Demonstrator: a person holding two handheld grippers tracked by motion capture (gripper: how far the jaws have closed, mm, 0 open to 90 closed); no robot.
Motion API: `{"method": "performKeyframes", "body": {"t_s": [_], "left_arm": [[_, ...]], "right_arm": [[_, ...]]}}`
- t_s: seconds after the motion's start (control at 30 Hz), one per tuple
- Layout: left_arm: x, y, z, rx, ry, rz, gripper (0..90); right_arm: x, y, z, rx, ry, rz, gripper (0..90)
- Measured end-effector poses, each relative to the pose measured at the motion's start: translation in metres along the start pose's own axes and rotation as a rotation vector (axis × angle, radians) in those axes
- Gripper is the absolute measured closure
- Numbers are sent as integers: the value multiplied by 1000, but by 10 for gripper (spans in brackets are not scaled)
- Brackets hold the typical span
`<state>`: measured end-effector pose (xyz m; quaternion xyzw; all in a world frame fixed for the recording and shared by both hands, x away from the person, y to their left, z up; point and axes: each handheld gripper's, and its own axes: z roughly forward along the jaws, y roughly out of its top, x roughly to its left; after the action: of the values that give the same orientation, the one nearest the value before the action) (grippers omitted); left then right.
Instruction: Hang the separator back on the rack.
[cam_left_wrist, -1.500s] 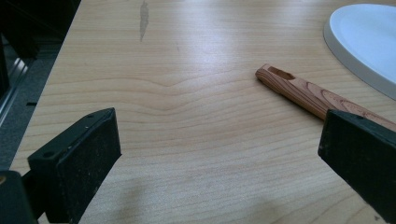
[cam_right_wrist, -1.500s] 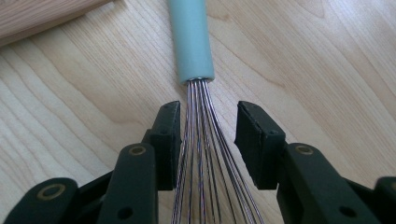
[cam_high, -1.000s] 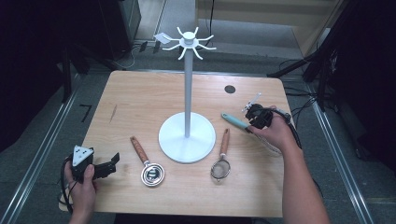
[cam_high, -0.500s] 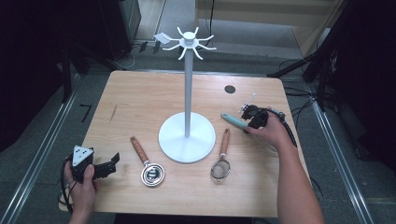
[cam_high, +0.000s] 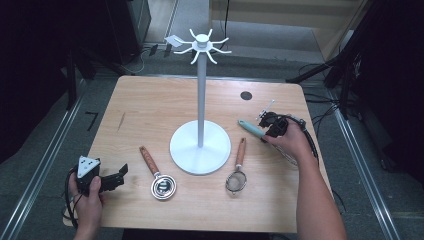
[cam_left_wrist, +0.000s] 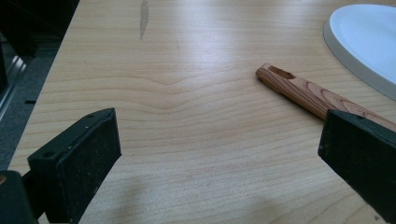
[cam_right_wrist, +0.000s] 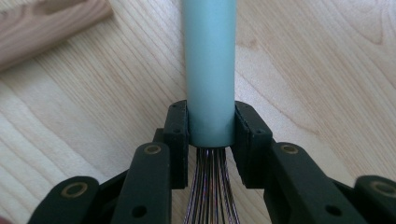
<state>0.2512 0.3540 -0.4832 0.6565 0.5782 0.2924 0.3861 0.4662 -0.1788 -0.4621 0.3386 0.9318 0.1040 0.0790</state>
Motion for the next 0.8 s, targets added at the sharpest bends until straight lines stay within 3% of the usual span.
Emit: {"method": "performKeyframes", "body": {"t_s": [0.2,0.5,0.8], "left_arm": [[0,0,0,1,3,-3,0],[0,0,0,5,6,-4,0],[0,0,0,6,9,-2,0]], "right_arm": [[-2,-4,-11,-55,-20,6,709],[-6,-18,-34,-228,-66,76,709],[-4,-31,-55,-371,-62,134,709]]}}
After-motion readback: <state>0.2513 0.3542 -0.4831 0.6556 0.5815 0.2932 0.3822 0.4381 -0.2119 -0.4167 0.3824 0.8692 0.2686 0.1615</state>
